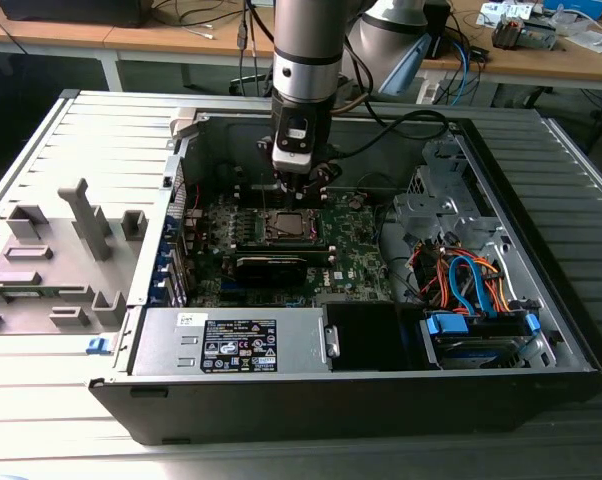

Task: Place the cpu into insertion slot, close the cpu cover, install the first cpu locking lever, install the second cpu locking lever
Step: 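Install the first cpu locking lever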

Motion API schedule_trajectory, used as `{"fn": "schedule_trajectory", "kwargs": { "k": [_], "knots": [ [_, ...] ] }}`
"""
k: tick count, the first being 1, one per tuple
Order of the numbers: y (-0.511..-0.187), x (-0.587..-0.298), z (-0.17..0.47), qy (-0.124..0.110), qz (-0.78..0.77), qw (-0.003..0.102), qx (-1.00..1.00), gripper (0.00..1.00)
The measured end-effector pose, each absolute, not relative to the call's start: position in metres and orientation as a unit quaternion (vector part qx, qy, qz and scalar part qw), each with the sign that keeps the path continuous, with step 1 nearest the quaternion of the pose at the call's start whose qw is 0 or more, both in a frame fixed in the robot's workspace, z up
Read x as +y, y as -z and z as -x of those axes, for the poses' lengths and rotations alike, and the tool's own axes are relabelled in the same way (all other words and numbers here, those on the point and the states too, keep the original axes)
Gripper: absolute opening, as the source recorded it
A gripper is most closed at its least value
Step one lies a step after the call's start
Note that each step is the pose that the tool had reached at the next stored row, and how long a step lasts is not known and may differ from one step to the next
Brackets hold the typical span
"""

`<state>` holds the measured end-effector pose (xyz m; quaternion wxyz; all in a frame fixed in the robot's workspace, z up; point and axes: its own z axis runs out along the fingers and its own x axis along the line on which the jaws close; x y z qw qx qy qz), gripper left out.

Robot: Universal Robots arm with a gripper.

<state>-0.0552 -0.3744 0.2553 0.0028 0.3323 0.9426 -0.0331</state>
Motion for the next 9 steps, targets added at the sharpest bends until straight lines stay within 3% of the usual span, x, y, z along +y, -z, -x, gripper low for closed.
{"fn": "schedule_trajectory", "kwargs": {
  "k": [9],
  "knots": [
    [-0.2553,-0.3744,0.0552,0.033,-0.322,0.003,0.946,0.11]
  ]
}}
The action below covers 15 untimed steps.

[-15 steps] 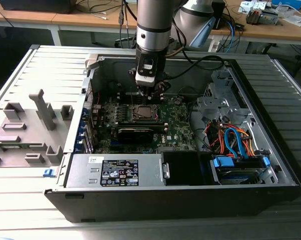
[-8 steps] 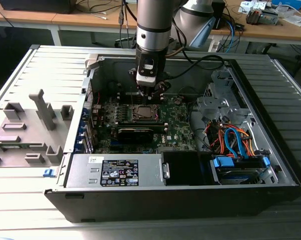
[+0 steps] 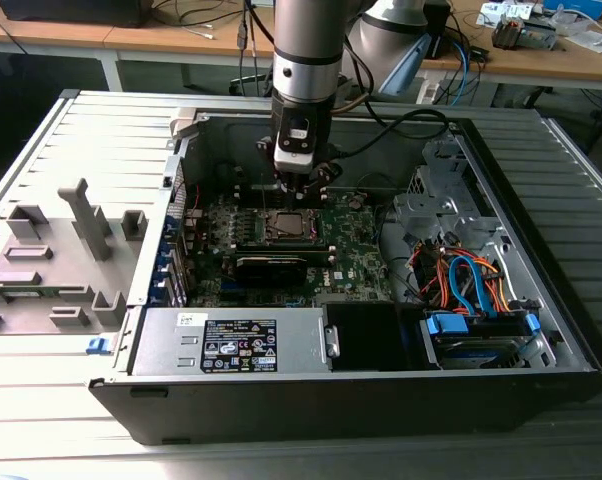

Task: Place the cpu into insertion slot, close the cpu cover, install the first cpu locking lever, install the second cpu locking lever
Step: 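Install the first cpu locking lever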

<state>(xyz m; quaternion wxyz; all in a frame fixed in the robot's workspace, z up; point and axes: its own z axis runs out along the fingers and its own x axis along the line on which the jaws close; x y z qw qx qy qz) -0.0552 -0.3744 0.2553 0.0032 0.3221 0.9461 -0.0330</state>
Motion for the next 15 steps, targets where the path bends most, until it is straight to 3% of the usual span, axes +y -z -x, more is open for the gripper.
{"fn": "schedule_trajectory", "kwargs": {
  "k": [15],
  "knots": [
    [-0.2553,-0.3744,0.0552,0.033,-0.304,0.004,0.952,0.11]
  ]
}}
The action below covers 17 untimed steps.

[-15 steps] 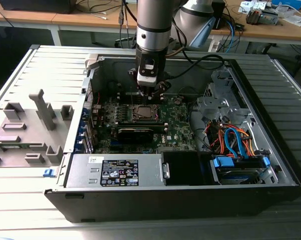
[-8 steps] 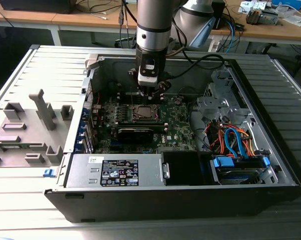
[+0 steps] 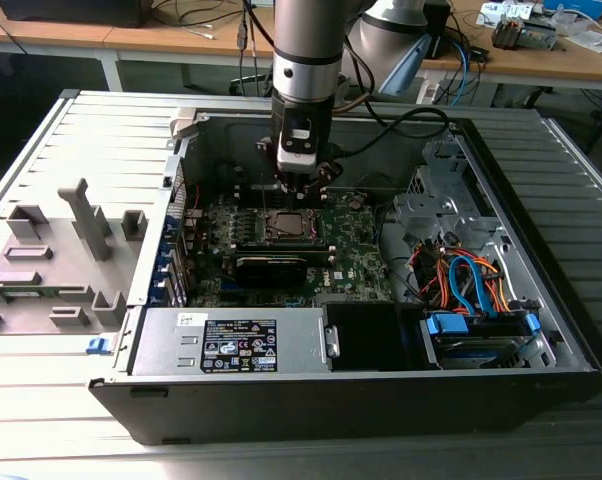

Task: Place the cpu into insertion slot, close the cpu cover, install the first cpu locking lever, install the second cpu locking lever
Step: 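Install the first cpu locking lever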

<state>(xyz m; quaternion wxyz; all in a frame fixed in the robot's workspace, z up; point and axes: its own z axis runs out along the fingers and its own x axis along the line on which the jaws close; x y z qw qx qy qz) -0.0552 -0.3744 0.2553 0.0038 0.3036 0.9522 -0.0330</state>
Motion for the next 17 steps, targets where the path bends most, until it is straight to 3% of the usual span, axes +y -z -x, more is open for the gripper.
{"fn": "schedule_trajectory", "kwargs": {
  "k": [17],
  "knots": [
    [-0.2553,-0.3744,0.0552,0.033,-0.283,0.005,0.959,0.11]
  ]
}}
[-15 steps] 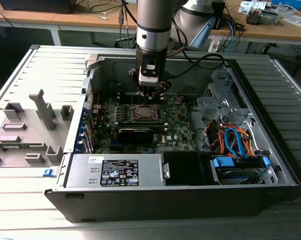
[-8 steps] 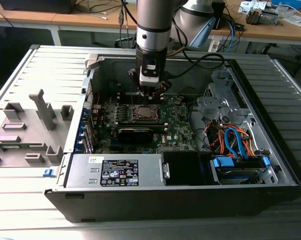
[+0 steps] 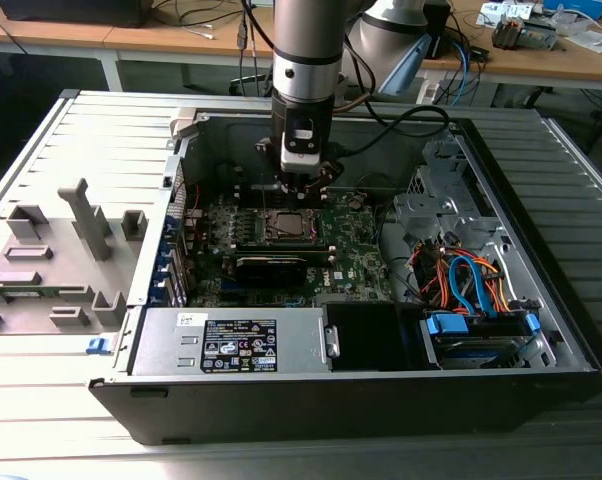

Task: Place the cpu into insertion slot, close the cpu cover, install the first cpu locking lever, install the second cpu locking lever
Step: 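Install the first cpu locking lever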

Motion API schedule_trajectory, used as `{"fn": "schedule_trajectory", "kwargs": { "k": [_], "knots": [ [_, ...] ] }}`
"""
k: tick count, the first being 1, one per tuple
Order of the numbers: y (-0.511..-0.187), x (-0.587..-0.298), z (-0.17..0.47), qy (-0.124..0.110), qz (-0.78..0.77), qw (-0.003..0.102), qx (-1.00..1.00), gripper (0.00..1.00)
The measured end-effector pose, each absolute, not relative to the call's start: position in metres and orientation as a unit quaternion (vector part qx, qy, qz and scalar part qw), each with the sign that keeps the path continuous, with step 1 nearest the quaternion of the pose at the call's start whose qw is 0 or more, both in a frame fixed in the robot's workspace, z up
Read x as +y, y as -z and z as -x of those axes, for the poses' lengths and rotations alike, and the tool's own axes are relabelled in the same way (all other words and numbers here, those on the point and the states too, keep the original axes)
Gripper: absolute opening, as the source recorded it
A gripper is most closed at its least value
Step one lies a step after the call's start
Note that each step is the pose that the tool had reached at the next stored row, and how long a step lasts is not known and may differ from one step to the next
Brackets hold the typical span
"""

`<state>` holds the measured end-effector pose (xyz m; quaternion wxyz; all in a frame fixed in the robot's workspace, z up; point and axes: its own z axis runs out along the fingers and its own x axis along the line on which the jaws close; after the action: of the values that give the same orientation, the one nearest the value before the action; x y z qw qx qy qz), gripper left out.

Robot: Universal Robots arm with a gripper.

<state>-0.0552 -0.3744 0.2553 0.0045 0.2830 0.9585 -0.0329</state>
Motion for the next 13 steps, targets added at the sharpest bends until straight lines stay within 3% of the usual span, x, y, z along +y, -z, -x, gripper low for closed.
{"fn": "schedule_trajectory", "kwargs": {
  "k": [13],
  "knots": [
    [-0.2553,-0.3744,0.0552,0.033,-0.265,0.005,0.964,0.11]
  ]
}}
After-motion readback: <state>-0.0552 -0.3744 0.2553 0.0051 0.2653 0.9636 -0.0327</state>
